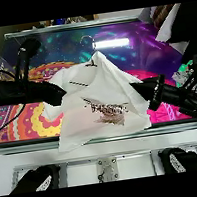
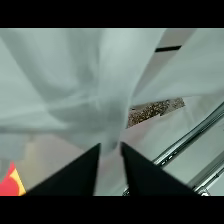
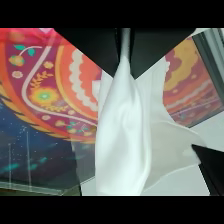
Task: Fold the clothes and pants, and hang the long-sleeved shirts on hangers.
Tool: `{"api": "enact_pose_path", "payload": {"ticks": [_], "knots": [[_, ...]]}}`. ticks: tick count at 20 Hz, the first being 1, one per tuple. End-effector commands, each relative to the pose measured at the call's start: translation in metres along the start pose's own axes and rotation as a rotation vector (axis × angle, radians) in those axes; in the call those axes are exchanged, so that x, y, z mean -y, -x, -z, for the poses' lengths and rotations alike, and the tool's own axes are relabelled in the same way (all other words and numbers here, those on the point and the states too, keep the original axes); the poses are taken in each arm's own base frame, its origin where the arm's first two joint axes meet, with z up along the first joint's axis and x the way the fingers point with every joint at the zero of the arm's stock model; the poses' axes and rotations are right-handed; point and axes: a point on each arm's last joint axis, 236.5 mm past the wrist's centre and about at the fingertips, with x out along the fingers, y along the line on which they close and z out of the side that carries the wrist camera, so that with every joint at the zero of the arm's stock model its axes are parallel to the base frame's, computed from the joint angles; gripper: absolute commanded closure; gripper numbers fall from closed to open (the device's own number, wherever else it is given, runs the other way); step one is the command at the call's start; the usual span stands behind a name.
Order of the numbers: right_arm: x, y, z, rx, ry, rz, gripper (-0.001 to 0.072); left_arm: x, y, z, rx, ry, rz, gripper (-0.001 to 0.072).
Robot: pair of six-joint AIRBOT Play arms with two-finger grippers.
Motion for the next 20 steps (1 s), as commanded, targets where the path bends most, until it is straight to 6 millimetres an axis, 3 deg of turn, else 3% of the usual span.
{"api": "enact_pose_path", "payload": {"ticks": [1,4,6,10,11,13,17,20], "knots": [[-0.001,0.000,-0.006,0.023,-0.001,-0.003,0.0706,0.005,0.005,-0.009,0.057,-0.014,-0.005,0.0111],[0.003,0.000,-0.013,0.034,0.036,0.018,0.0707,0.000,0.033,-0.045,0.195,-0.022,-0.038,0.0084],[0.012,0.002,-0.030,0.064,0.077,0.076,0.0706,-0.011,0.053,-0.060,0.261,0.000,-0.075,0.0084],[0.041,0.014,-0.073,0.114,0.212,0.270,0.0706,-0.038,0.068,-0.066,0.301,0.064,-0.132,0.0086],[0.052,0.020,-0.084,0.113,0.268,0.343,0.0707,-0.042,0.069,-0.066,0.305,0.088,-0.138,0.0154],[0.073,0.037,-0.110,0.131,0.355,0.493,0.0706,-0.046,0.070,-0.065,0.308,0.099,-0.145,0.0666],[0.112,0.094,-0.160,0.251,0.435,0.832,0.0707,-0.046,0.070,-0.066,0.309,0.095,-0.146,0.0695],[0.127,0.145,-0.187,0.328,0.503,1.069,0.0706,-0.046,0.071,-0.066,0.309,0.094,-0.147,0.0694]]}}
